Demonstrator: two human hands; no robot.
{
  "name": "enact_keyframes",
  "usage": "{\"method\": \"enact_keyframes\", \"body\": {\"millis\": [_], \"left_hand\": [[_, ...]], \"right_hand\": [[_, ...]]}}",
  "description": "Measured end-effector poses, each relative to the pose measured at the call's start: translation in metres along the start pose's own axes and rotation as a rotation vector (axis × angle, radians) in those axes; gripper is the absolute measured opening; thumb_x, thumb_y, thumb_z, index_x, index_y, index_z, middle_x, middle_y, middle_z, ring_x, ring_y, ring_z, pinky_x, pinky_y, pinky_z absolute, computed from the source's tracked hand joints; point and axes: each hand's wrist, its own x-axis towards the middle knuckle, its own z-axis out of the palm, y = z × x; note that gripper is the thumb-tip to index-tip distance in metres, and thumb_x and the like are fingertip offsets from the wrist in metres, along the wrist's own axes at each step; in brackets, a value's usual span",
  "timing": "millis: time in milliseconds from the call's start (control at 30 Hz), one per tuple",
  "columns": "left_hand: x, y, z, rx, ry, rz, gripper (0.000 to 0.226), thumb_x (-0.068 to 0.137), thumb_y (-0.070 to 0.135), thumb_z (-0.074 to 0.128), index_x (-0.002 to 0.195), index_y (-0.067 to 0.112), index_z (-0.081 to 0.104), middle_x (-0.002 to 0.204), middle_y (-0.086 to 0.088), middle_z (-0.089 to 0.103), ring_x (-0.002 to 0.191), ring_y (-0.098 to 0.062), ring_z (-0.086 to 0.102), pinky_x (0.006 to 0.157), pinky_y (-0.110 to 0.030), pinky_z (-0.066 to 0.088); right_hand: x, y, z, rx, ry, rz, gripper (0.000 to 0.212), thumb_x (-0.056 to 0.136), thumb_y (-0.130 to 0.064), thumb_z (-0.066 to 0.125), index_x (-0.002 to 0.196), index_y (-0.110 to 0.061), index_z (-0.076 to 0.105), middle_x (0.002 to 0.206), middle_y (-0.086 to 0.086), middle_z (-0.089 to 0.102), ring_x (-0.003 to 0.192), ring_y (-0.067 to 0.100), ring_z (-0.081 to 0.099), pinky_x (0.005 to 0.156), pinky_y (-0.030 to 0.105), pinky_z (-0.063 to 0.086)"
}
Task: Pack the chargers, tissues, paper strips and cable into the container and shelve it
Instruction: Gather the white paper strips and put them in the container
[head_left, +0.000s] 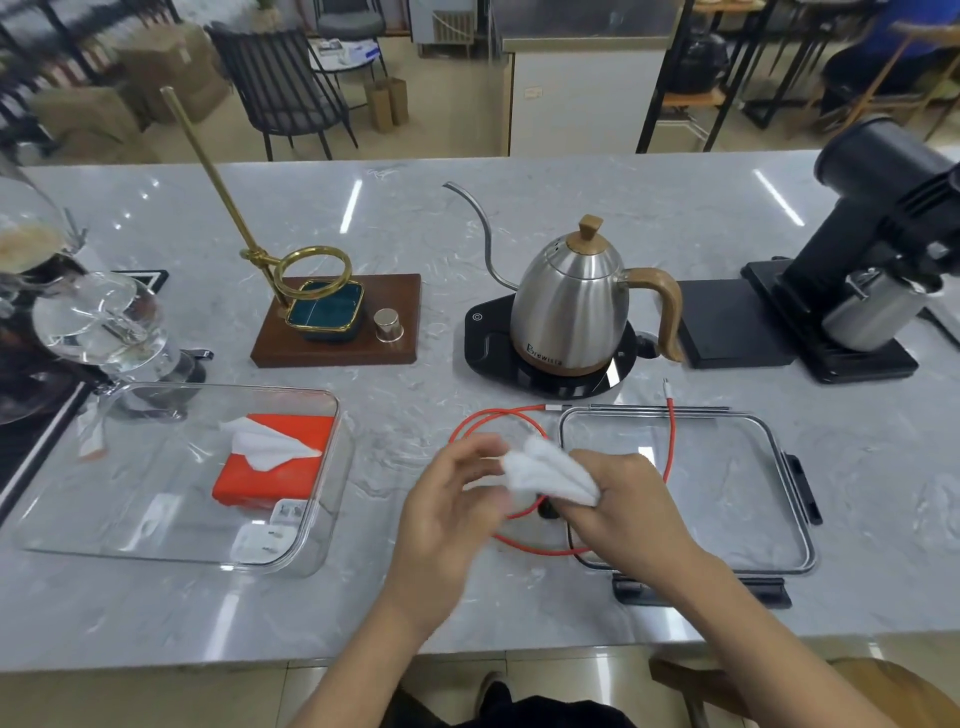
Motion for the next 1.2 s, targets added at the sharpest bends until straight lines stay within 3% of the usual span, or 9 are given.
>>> {"method": "enact_keyframes", "body": {"millis": [133,233,333,467,533,667,867,1000,1200], "left_hand": [[0.007,-0.008,0.004,-0.726,0.301,-0.495,0.049,0.090,0.035,0.052,0.124,0.001,0.061,0.128,-0.021,0.064,0.117,-0.033,0.062,0.100,-0.046,0.046],[0.007,-0.010,0.016,-0.885,0.345,-0.657,0.051,0.095,0.038,0.047,0.125,-0.001,0.060,0.123,-0.021,0.067,0.116,-0.035,0.063,0.100,-0.045,0.046],[0.005,-0.013,0.032,-0.912,0.331,-0.729,0.054,0.095,0.042,0.047,0.121,-0.002,0.063,0.108,-0.019,0.072,0.100,-0.031,0.068,0.101,-0.044,0.044],[0.001,-0.013,0.050,-0.973,0.252,-0.762,0.052,0.093,0.041,0.046,0.073,0.002,0.074,0.088,-0.018,0.071,0.086,-0.033,0.071,0.087,-0.044,0.050],[0.000,-0.014,0.056,-1.005,0.216,-0.770,0.052,0.093,0.041,0.045,0.067,0.004,0.072,0.083,-0.017,0.073,0.077,-0.031,0.073,0.077,-0.040,0.053],[0.003,-0.020,0.058,-1.077,0.190,-0.776,0.054,0.095,0.044,0.042,0.085,0.001,0.074,0.092,-0.021,0.072,0.080,-0.034,0.073,0.085,-0.043,0.048],[0.005,-0.027,0.053,-1.021,0.185,-0.790,0.064,0.091,0.049,0.045,0.127,-0.001,0.062,0.138,-0.027,0.055,0.128,-0.042,0.052,0.114,-0.050,0.032],[0.008,-0.028,0.050,-1.028,0.232,-0.789,0.057,0.093,0.047,0.046,0.116,0.000,0.070,0.130,-0.024,0.063,0.129,-0.042,0.051,0.114,-0.051,0.034],[0.007,-0.022,0.051,-0.999,0.200,-0.733,0.057,0.094,0.048,0.043,0.120,0.006,0.069,0.128,-0.019,0.065,0.126,-0.040,0.055,0.112,-0.054,0.035]], "right_hand": [[0.000,-0.020,-0.007,0.614,0.114,0.167,0.054,0.094,-0.014,0.062,0.046,-0.025,0.039,0.038,-0.009,0.041,0.037,0.003,0.042,0.046,0.014,0.034],[0.002,-0.033,-0.010,0.960,0.123,0.202,0.044,0.090,-0.023,0.058,0.050,-0.016,0.040,0.045,0.001,0.039,0.043,0.022,0.045,0.049,0.025,0.040],[0.001,-0.042,-0.008,1.212,0.107,0.259,0.040,0.088,-0.026,0.058,0.053,-0.013,0.042,0.049,0.008,0.039,0.049,0.025,0.048,0.053,0.034,0.044],[-0.001,-0.051,-0.003,1.264,0.075,0.251,0.031,0.083,-0.030,0.063,0.059,-0.015,0.049,0.055,0.009,0.046,0.058,0.029,0.055,0.057,0.040,0.048],[-0.003,-0.051,-0.002,1.273,0.079,0.252,0.028,0.081,-0.029,0.066,0.062,-0.014,0.050,0.058,0.011,0.049,0.063,0.031,0.056,0.061,0.042,0.049],[-0.003,-0.048,-0.008,1.242,0.076,0.173,0.016,0.081,-0.023,0.066,0.071,-0.014,0.057,0.064,0.012,0.058,0.072,0.034,0.058,0.070,0.048,0.048],[0.001,-0.051,-0.022,1.284,0.111,0.149,0.035,0.075,-0.034,0.079,0.071,-0.012,0.053,0.058,0.006,0.051,0.057,0.026,0.056,0.059,0.036,0.051],[-0.002,-0.054,-0.021,1.345,0.157,0.157,0.047,0.074,-0.046,0.078,0.057,-0.017,0.045,0.046,-0.002,0.039,0.041,0.017,0.041,0.050,0.026,0.040],[-0.005,-0.058,-0.017,1.397,0.167,0.154,0.047,0.078,-0.039,0.074,0.052,-0.019,0.041,0.042,-0.003,0.035,0.037,0.015,0.036,0.046,0.027,0.035]]}}
